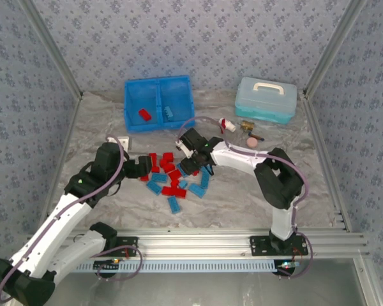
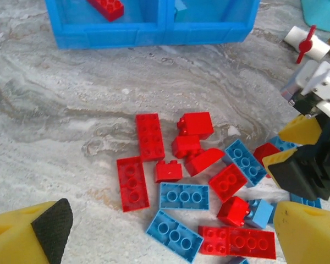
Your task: Sort the legos into containers by color
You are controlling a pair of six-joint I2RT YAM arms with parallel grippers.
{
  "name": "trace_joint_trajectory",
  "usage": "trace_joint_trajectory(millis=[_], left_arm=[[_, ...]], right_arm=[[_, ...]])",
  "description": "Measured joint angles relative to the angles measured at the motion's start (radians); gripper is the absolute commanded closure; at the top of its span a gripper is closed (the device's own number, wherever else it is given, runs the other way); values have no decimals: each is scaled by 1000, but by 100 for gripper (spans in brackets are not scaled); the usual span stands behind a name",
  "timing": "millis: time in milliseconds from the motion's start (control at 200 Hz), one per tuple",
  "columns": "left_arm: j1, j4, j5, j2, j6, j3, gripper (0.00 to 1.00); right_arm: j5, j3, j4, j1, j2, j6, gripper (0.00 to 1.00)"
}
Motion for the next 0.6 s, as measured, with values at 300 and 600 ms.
trace_joint_trajectory(millis=[300,600], left_arm=[[0,5,-14,5,-6,-38,1],[0,5,-14,20,-6,-38,1]], right_arm=[[21,5,-35,2,31,-28,52],[26,4,-54,3,35,-35,67]])
